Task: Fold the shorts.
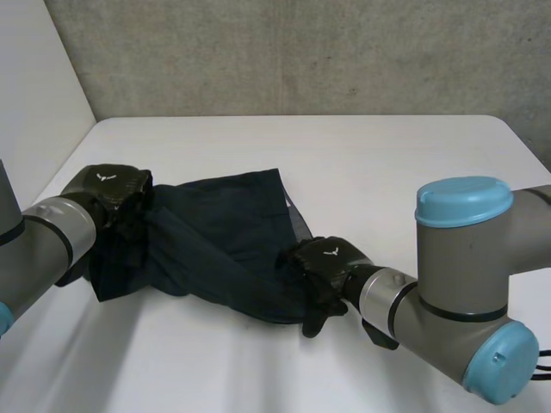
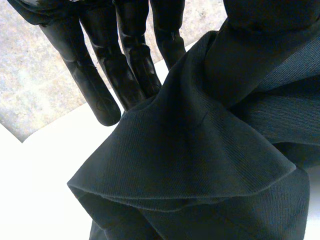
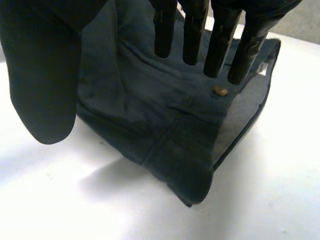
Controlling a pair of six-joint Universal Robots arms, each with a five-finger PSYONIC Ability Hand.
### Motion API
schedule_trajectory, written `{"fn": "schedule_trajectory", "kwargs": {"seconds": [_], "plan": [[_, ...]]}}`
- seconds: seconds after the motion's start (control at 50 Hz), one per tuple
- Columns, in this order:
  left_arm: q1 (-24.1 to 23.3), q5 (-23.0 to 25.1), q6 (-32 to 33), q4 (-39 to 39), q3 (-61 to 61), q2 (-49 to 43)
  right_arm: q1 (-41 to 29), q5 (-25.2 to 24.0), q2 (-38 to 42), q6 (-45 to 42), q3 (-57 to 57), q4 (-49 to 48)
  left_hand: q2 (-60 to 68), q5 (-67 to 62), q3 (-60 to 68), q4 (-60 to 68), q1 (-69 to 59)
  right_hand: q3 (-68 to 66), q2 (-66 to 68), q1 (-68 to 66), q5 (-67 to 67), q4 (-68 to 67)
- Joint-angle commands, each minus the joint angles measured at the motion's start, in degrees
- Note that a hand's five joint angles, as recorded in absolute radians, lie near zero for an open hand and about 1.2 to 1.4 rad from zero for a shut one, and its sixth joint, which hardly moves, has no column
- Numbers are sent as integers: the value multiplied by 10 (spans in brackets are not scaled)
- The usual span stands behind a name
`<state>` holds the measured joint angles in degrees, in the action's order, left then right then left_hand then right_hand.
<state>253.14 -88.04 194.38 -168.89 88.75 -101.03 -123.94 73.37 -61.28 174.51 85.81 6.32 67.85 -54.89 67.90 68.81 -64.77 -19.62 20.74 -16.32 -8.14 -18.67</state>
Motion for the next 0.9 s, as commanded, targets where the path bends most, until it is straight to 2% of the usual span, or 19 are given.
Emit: {"fn": "schedule_trajectory", "kwargs": {"seconds": [0.02,0.06,0.12,0.14,0.22,0.28,0.34,0.4,0.48,0.62,0.76,0.9], "plan": [[11,0,-11,5,-9,-3,-3,17,69,-1,-36,-51,121,-151,121,112,-152,-79,68,-112,-94,-89],[16,1,-13,7,-7,-3,-4,22,89,-2,-50,-60,121,-151,121,112,-152,-145,134,-178,-160,-154],[18,1,-16,15,-5,-2,-5,28,114,-3,-78,-61,121,-151,121,112,-152,-527,516,-560,-542,-537],[18,1,-16,18,-4,-2,-5,31,114,-1,-83,-62,121,-151,121,112,-152,-603,592,-636,-618,-613],[17,4,-15,38,2,2,-2,69,69,-7,-93,-65,121,-151,121,112,-152,-604,593,-637,-619,-613],[15,8,-11,61,9,9,2,90,-2,-26,-95,-60,121,-151,121,112,-152,-604,593,-637,-619,-613],[10,11,-8,81,17,32,4,92,-66,-93,-90,-35,121,-151,121,112,-152,-604,593,-637,-619,-613],[8,20,-7,93,22,51,10,98,-119,-188,-88,16,121,-151,121,112,-152,-604,593,-637,-619,-613],[1,58,-8,111,27,89,15,107,-183,-271,-96,89,121,-151,121,112,-152,-604,593,-637,-619,-613],[0,101,-9,132,38,129,16,146,-272,-308,-108,221,121,-151,121,112,-152,-604,593,-637,-619,-613],[-3,110,-7,130,68,124,10,148,-252,-348,-64,266,121,-151,121,112,-152,-604,593,-637,-619,-613],[-8,101,-7,94,70,17,9,152,-115,-350,-50,251,121,-151,121,112,-152,-604,593,-637,-619,-613]]}}
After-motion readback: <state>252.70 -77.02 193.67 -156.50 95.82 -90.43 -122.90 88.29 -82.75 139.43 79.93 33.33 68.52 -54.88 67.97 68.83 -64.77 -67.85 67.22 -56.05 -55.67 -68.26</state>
